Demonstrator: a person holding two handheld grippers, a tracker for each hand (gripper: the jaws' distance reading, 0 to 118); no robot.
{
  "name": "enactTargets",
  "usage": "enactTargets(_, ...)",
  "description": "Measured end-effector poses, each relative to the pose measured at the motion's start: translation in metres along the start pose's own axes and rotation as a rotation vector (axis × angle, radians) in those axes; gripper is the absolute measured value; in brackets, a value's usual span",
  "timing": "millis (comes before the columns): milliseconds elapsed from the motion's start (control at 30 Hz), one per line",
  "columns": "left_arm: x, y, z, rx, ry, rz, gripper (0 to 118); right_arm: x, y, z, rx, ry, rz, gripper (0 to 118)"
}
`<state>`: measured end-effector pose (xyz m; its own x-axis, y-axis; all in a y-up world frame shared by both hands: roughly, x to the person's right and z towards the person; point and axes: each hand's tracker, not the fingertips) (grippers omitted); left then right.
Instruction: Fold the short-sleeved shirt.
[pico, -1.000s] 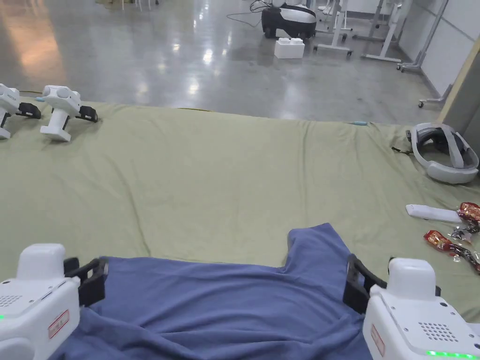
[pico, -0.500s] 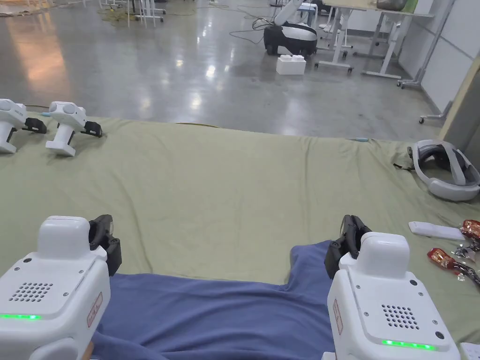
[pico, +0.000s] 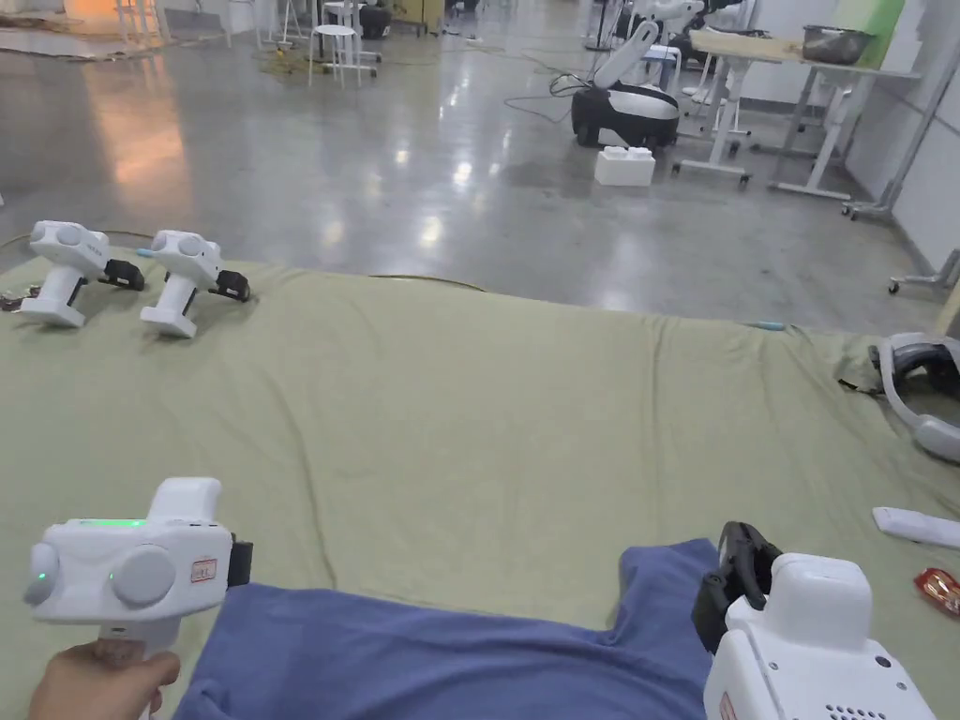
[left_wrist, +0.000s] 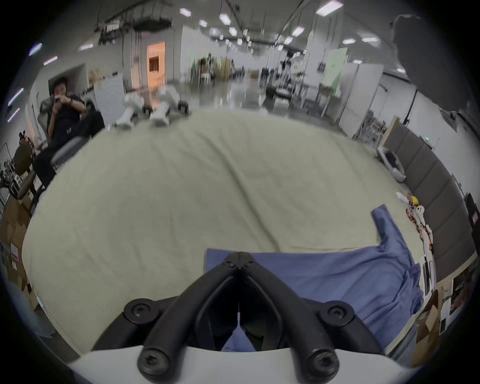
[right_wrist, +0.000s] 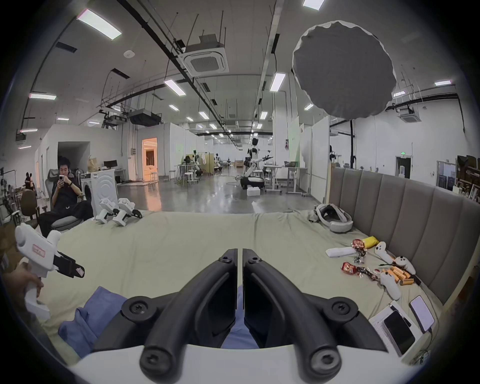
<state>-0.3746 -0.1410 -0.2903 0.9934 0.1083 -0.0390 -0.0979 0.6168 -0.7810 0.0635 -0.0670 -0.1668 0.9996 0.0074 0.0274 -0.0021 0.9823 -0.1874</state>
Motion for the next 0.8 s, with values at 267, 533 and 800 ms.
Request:
enactTargets(267,-0.025,0.021,-0.063,-0.2,-0.011,0.039,70,0.02,-0.02,-0.02,-0.111,-0.025,-0.019,6)
enactTargets(533,-0.02,0.016,-0.1,-0.329,0.014,0.022,69,0.035,-0.04,-0.031,-0.191,-0.069,-0.011,6)
enactTargets(800,0.011,0.006,-0.092,-0.258,0.051,-0.156,8,0.045,-0.058,-0.042,-0.263,-0.08,0.0,6)
